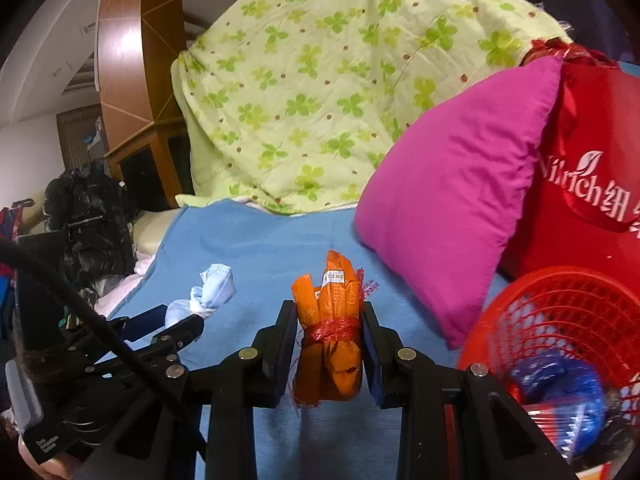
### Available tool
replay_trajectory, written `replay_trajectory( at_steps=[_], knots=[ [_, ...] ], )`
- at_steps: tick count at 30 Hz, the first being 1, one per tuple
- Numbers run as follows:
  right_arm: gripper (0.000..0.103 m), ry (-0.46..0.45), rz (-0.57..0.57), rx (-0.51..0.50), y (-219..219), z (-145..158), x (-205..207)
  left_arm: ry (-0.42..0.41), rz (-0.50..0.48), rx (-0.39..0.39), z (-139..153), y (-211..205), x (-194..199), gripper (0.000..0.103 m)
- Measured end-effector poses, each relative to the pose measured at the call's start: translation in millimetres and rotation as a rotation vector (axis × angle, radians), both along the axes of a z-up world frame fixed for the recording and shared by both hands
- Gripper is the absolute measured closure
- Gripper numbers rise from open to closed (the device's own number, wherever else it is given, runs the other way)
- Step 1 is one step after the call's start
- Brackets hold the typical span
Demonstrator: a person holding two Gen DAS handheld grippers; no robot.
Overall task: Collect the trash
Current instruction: 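Carry the orange bag and mask over the red mesh wastebasket with both tools, then open the right tool over the basket while the left tool drops the mask in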
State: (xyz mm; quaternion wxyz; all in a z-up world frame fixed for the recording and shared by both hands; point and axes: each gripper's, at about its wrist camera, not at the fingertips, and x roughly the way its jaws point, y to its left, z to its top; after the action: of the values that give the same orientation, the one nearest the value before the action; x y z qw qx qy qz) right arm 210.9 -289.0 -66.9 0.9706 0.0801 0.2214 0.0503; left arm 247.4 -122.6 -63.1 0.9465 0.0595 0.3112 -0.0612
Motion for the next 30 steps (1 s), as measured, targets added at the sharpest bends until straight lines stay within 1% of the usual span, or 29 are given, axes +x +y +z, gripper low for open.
replay_trajectory(
  at_steps=[5, 9, 12, 15, 19, 22, 24, 26, 28, 29, 30],
  knots=[
    [0.07, -0.027, -0.046, 0.017, -24.1, 6.4, -19.2, -0.023, -0.039, 0.005, 7.6, -18.0, -8.9, 0.064],
    [0.07, -0.05, -0.1, 0.036, -47.6, 12.1, -35.8, -0.055, -0.094, -0.006, 21.5, -36.8, -19.9, 0.064],
    [0.07, -0.072, -0.152, 0.069, -70.9, 15.8, -53.6, -0.088, -0.153, -0.03, 36.1, -53.1, -29.3, 0.064],
    [0.07, -0.078, -0.208, 0.13, -96.7, 14.2, -70.3, -0.129, -0.218, -0.052, 49.2, -73.4, -42.6, 0.063],
    [0.07, -0.058, -0.307, 0.21, -136.7, 4.4, -86.2, -0.125, -0.331, -0.129, 57.0, -102.4, -52.5, 0.061],
    [0.07, -0.039, -0.364, 0.275, -163.0, -2.3, -88.6, -0.105, -0.409, -0.195, 57.5, -119.1, -56.2, 0.061],
    [0.069, -0.02, -0.403, 0.321, -180.4, -8.2, -88.3, -0.095, -0.46, -0.22, 55.4, -128.7, -59.0, 0.061],
    [0.068, 0.003, -0.426, 0.366, -193.6, -13.8, -87.5, -0.09, -0.493, -0.221, 50.2, -139.8, -63.1, 0.054],
    [0.068, 0.018, -0.422, 0.415, -201.4, -16.7, -86.7, -0.072, -0.515, -0.226, 44.7, -146.2, -62.0, 0.041],
    [0.066, 0.023, -0.424, 0.424, -203.1, -17.4, -86.1, -0.065, -0.519, -0.231, 43.0, -146.7, -63.8, 0.038],
    [0.057, 0.026, -0.425, 0.427, -203.8, -17.2, -85.4, -0.058, -0.521, -0.236, 41.7, -147.2, -63.4, 0.033]
  ],
)
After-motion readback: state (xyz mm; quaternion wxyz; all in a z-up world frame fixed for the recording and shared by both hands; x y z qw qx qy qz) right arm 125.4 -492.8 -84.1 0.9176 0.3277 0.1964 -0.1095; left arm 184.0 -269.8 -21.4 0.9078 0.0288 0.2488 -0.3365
